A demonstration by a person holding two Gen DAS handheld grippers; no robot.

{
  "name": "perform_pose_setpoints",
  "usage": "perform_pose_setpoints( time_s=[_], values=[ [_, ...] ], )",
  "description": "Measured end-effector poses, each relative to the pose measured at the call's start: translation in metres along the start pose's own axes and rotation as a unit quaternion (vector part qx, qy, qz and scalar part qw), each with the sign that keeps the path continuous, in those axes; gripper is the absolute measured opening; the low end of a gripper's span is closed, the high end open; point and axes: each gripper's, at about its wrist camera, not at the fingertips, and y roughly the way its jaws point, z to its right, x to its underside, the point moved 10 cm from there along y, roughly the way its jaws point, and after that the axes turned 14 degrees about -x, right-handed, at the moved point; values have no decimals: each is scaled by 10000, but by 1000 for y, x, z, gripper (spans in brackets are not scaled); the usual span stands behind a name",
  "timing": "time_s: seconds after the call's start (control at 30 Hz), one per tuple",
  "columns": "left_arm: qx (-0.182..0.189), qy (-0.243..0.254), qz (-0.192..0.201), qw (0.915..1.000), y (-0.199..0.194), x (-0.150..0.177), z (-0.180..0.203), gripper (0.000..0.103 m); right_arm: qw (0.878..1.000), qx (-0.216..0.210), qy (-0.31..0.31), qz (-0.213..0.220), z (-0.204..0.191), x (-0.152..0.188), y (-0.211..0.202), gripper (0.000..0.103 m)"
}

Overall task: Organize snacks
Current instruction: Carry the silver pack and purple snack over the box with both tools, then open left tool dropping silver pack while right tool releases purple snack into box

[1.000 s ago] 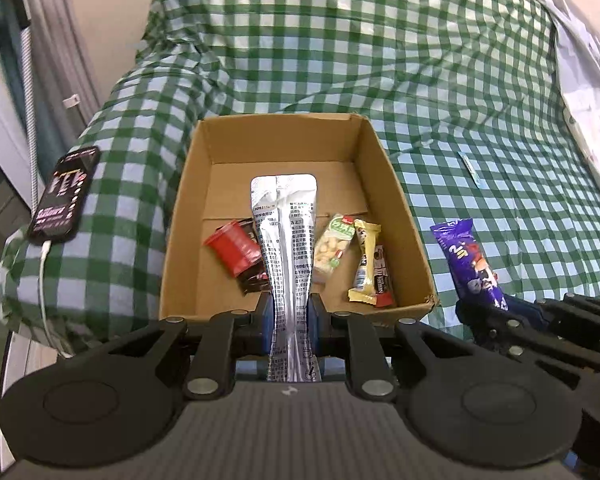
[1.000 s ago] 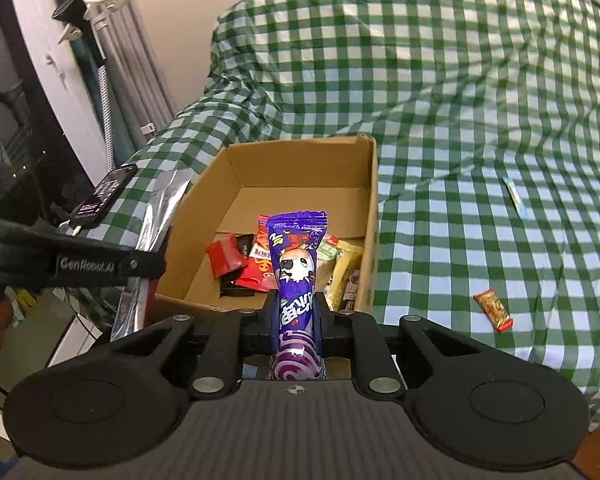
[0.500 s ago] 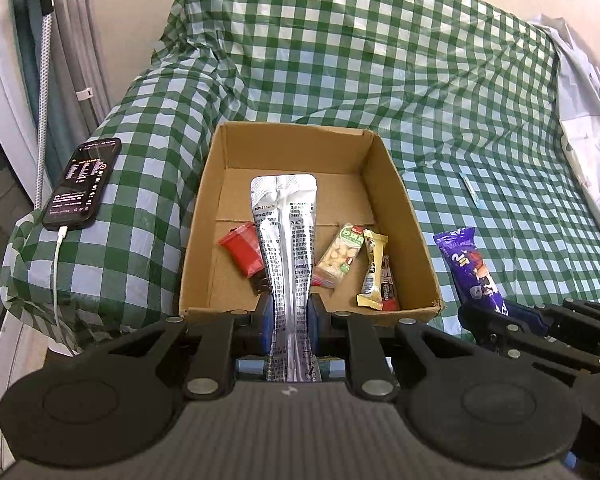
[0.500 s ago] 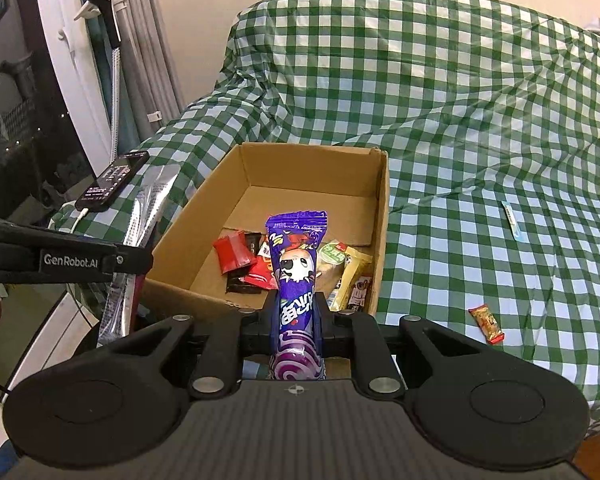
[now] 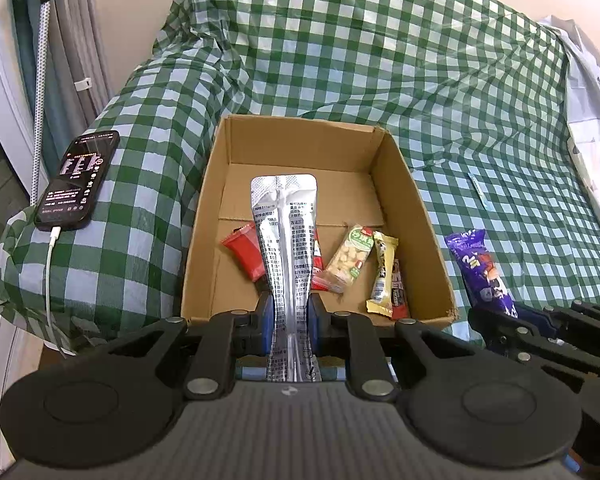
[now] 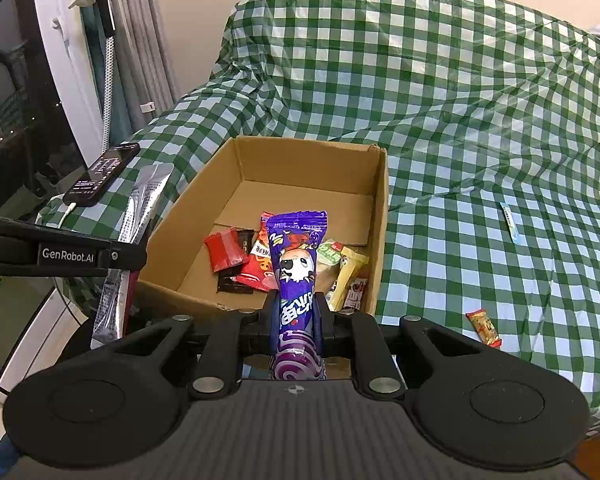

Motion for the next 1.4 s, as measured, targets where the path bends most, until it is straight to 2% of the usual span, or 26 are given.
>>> perform_pose_setpoints(
  time_s=[0.47,0.83,1.4],
  values=[
    [-46,-125,-127,9998,44,-38,-1,19,9997,-11,66,-252,11,-11,36,17],
    [-131,-40,-362,9992,94,-62,3,19,9993,-18,101,-361,25,-37,81,17],
    [-381,247,-890,9950,173,-68,18,20,9967,-110,411,-689,56,-45,157,17]
  ],
)
